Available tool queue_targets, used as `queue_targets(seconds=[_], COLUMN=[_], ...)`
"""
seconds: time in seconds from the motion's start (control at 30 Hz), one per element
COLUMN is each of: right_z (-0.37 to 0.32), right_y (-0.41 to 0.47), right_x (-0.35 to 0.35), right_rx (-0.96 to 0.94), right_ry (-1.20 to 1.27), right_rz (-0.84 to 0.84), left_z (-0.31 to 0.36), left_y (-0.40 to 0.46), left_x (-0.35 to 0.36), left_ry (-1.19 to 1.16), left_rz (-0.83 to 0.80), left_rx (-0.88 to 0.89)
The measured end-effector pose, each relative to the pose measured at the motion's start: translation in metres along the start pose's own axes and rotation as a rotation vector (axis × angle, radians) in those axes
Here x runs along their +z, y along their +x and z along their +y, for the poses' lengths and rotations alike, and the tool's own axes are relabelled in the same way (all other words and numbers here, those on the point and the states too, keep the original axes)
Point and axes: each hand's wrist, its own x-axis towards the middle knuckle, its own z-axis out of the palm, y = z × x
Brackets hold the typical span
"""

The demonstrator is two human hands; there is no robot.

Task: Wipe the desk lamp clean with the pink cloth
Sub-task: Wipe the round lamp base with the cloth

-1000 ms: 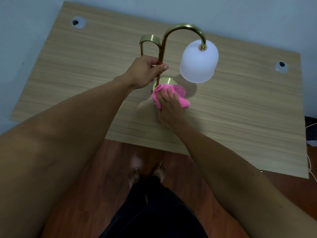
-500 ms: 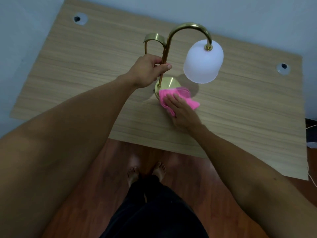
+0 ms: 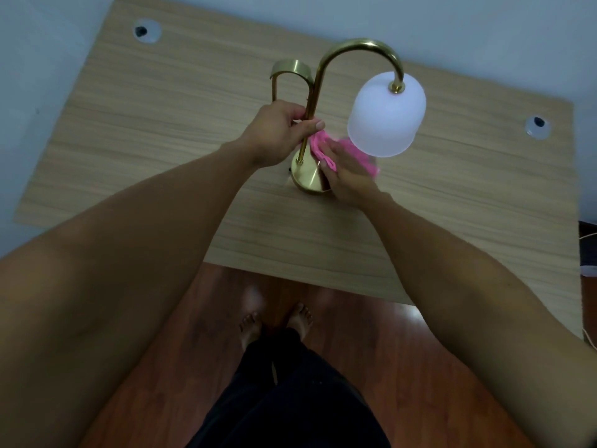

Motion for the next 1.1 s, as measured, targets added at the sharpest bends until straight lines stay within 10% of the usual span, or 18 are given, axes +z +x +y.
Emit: queue_targets(seconds=[0.2, 0.43, 0.63, 0.9, 1.1], right_z=[-0.022, -0.014, -0.052, -0.026, 0.001], right_y=[-0.052, -0.055, -0.042, -0.045, -0.059], right_x=[0.059, 0.077, 0.052, 0.076, 0.053], right_rx=[0.144, -0.128, 0.146, -0.132, -0.321], right_ry=[-0.075, -0.351, 0.091, -0.472, -0.4], right_rz=[0.234, 0.167, 0.551, 0.174, 0.104], left_z=[-0.002, -0.001, -0.003, -0.005, -0.006], left_y=[-0.002, -0.001, 0.0, 0.002, 0.003], left_x=[-0.002, -0.001, -0.002, -0.001, -0.001], left_ry=[-0.012, 0.008, -0.009, -0.017, -0.039], left_rz=[0.016, 0.001, 0.004, -0.022, -0.034], left_rx=[0.013, 0.031, -0.004, 0.025, 0.017])
